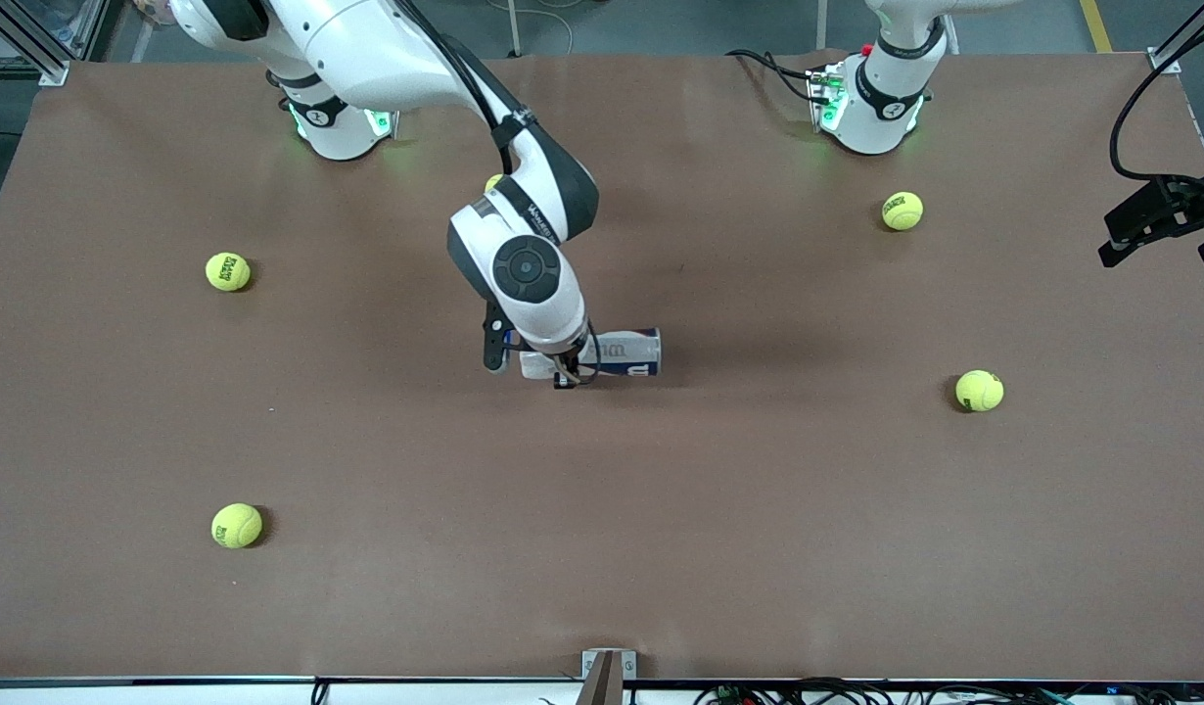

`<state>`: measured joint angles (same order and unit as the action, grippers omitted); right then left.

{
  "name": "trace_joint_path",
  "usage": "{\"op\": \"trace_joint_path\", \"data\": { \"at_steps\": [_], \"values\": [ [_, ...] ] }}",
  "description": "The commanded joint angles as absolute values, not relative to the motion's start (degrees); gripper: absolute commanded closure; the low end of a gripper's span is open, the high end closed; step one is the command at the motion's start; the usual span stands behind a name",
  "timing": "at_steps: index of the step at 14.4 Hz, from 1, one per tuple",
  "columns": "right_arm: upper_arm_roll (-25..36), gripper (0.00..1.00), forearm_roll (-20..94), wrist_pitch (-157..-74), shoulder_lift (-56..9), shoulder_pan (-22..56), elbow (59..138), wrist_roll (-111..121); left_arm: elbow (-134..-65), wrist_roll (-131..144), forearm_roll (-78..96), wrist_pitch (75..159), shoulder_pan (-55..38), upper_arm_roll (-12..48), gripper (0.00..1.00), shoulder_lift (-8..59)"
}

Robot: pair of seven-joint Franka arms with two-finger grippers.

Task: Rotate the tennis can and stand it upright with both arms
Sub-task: 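Carry the can with the right gripper to the table's middle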

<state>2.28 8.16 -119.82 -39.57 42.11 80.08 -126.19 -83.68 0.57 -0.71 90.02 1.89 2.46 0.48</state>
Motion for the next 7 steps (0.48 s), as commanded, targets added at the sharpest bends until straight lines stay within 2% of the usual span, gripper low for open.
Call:
{"op": "trace_joint_path", "data": {
  "at_steps": [1, 7],
  "values": [
    [3.1, 0.51, 8.4, -122.4, -41.8, 45.0, 78.2, -127.2, -82.9, 0.5, -0.3, 89.9, 1.7, 2.3, 0.00, 0.8],
    [3.4, 0.51, 7.4, -125.6, -46.0, 48.3, 77.3, -128.7, -82.9, 0.5, -0.3, 90.1, 1.7, 2.3, 0.00, 0.8]
  ]
}}
